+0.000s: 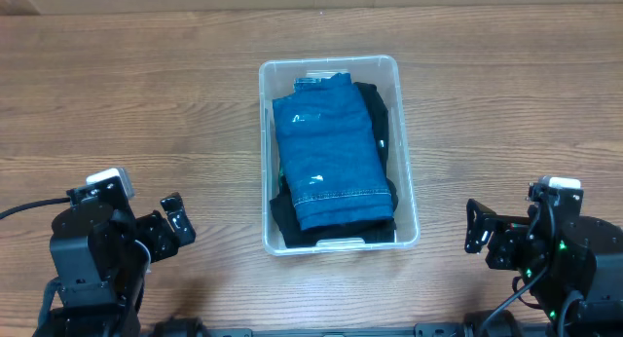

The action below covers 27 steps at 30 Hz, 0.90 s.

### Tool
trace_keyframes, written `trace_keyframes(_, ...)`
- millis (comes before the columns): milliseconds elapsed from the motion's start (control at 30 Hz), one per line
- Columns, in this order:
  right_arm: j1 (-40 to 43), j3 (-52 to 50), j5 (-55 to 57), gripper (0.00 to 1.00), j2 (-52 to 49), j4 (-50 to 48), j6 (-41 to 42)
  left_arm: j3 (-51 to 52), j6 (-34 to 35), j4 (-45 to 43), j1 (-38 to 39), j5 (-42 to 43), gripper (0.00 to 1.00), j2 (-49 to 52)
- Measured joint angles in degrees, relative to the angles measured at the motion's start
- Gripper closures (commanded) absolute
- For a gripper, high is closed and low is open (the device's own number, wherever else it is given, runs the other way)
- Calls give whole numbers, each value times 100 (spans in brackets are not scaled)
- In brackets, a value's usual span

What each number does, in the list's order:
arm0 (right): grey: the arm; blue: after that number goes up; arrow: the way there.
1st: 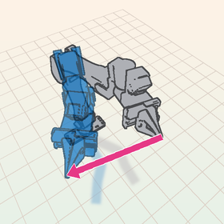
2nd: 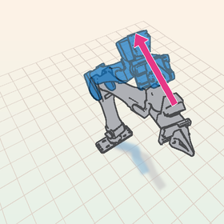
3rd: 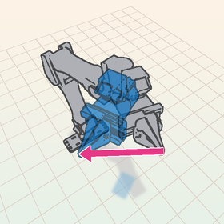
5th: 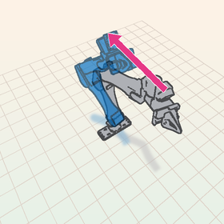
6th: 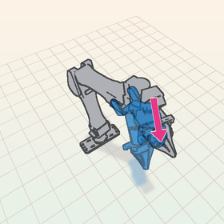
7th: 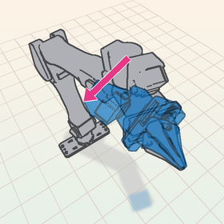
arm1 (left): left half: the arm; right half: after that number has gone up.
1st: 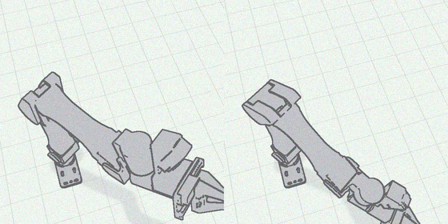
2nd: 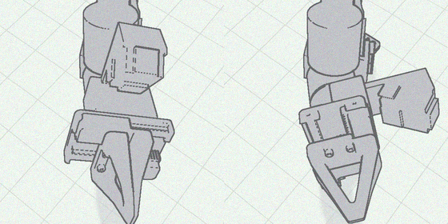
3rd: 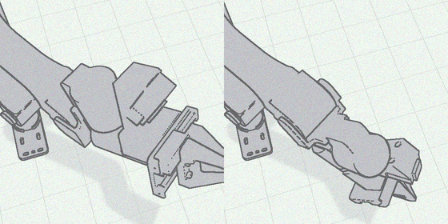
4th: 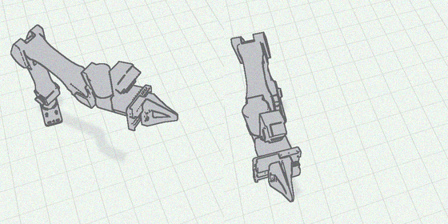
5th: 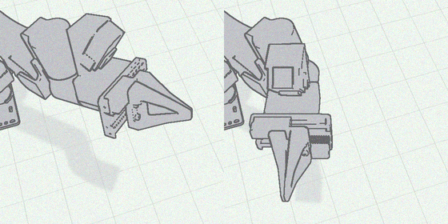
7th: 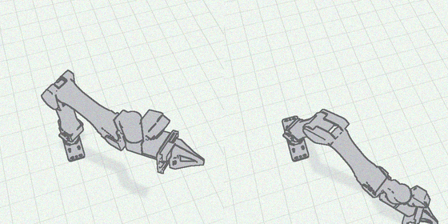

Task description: Pack container

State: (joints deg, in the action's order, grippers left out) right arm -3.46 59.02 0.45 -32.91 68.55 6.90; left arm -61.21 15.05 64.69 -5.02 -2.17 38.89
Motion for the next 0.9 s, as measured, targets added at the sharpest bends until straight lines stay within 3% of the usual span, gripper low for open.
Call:
trace_keyframes(200,4,-525,42,0,190,-597,-37,2,0,2,0,0,0,0)
trace_keyframes(467,4,-3300,-201,0,2507,-3040,-96,11,0,0,0,2,0,7)
trace_keyframes(567,7,-4129,-249,0,3064,-3969,-98,11,0,0,0,2,0,11)
trace_keyframes(733,4,-5469,-264,0,3213,-6566,-146,11,0,2,0,2,0,11)
trace_keyframes(900,4,-5799,-267,0,3217,-6341,-669,11,0,2,0,2,0,11)
